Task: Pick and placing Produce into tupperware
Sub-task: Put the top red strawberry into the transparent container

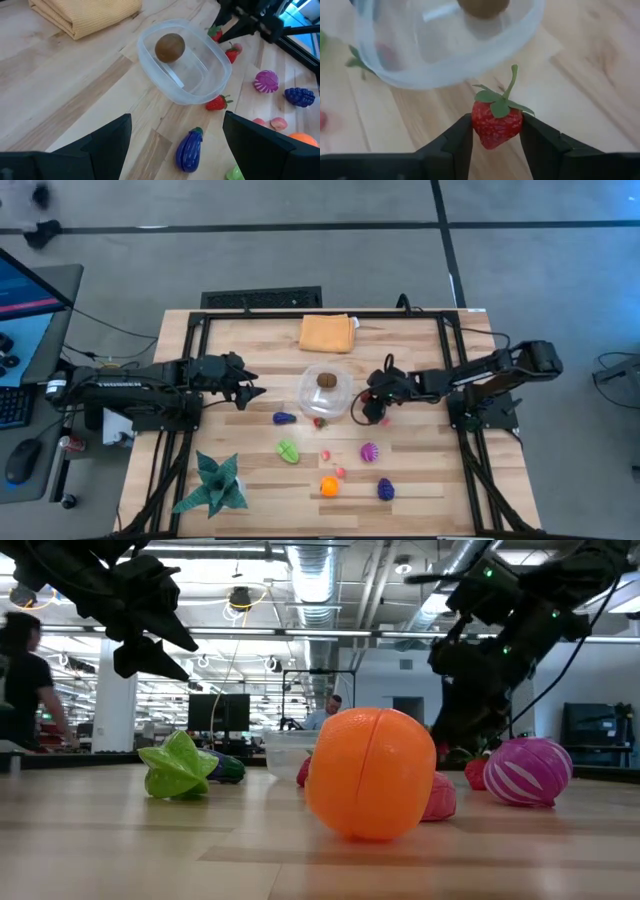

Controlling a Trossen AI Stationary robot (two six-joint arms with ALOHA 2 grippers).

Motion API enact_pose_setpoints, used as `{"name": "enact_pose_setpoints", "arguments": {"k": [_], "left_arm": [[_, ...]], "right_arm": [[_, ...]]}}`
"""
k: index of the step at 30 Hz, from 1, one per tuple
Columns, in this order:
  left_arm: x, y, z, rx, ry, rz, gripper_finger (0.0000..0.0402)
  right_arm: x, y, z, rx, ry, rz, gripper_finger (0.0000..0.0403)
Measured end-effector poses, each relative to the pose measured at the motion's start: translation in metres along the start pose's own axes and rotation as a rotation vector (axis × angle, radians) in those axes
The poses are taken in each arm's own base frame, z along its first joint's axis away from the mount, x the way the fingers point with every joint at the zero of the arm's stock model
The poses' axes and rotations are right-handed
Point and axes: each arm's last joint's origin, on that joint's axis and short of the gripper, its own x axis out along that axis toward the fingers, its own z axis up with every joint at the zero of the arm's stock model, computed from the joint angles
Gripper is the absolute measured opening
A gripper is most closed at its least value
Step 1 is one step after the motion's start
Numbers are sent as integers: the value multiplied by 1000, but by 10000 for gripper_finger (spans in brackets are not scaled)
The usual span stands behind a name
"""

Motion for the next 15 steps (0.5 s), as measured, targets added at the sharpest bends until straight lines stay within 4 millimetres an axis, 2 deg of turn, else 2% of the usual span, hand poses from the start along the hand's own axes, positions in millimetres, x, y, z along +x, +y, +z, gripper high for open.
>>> {"name": "enact_pose_setpoints", "arguments": {"k": [11,15], "left_arm": [[0,0,0,0,0,0,302],[0,0,0,0,-1,0,302]], "right_arm": [[-35,-3,22,-23,-175,64,173],[-39,-1,25,-42,-213,88,178]]}}
